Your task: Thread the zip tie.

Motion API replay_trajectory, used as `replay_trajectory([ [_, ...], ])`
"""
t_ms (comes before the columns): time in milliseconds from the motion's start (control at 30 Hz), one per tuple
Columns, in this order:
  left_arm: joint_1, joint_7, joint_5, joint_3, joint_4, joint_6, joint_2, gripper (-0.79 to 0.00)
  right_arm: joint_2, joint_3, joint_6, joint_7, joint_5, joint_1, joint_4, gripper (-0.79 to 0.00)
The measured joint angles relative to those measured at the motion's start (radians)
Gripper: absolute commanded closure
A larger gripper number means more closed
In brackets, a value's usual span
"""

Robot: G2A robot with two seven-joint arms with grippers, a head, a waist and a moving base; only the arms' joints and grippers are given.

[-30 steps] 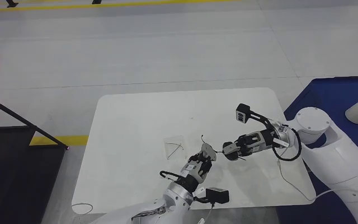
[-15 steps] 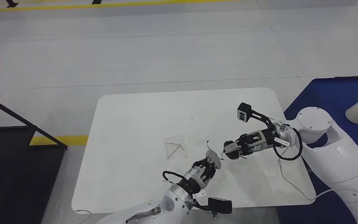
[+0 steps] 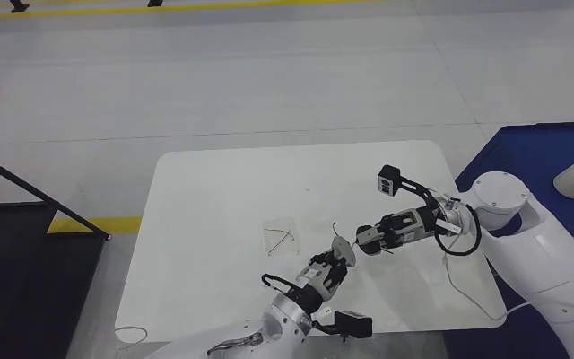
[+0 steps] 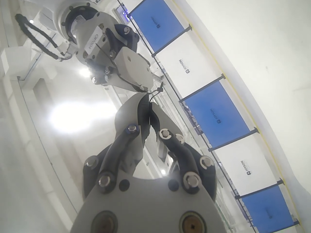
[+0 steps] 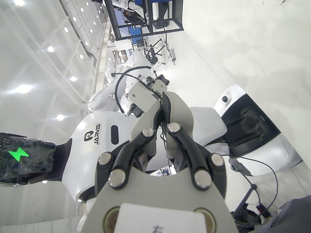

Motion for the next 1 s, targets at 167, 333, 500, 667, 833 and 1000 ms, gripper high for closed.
replay_trajectory([
  [167, -0.027, -0.053, 0.000, 0.037, 0.012, -0.024, -0.006, -0.009, -0.002, 0.003, -0.002, -0.004, 0.005, 0.000, 0.005, 0.000],
  [333, -0.031, -0.056, 0.000, 0.046, 0.014, -0.022, -0.009, -0.188, -0.004, 0.004, -0.004, -0.012, 0.004, -0.008, 0.001, 0.000],
  [500, -0.032, -0.054, 0.000, 0.048, 0.017, -0.026, -0.010, -0.286, -0.005, 0.008, 0.000, -0.019, 0.004, -0.014, -0.003, 0.000],
  [667, -0.022, -0.055, 0.000, 0.038, 0.021, -0.019, -0.008, -0.286, -0.007, 0.014, -0.001, -0.026, 0.014, -0.017, -0.010, 0.000],
  [833, -0.008, -0.082, 0.000, 0.008, 0.033, -0.002, -0.001, -0.342, -0.009, 0.051, -0.019, -0.045, 0.098, -0.027, 0.000, 0.000],
  [1000, 0.025, -0.132, 0.000, -0.035, 0.043, 0.041, 0.016, -0.493, -0.008, 0.101, -0.008, -0.056, 0.175, -0.035, 0.018, 0.000],
])
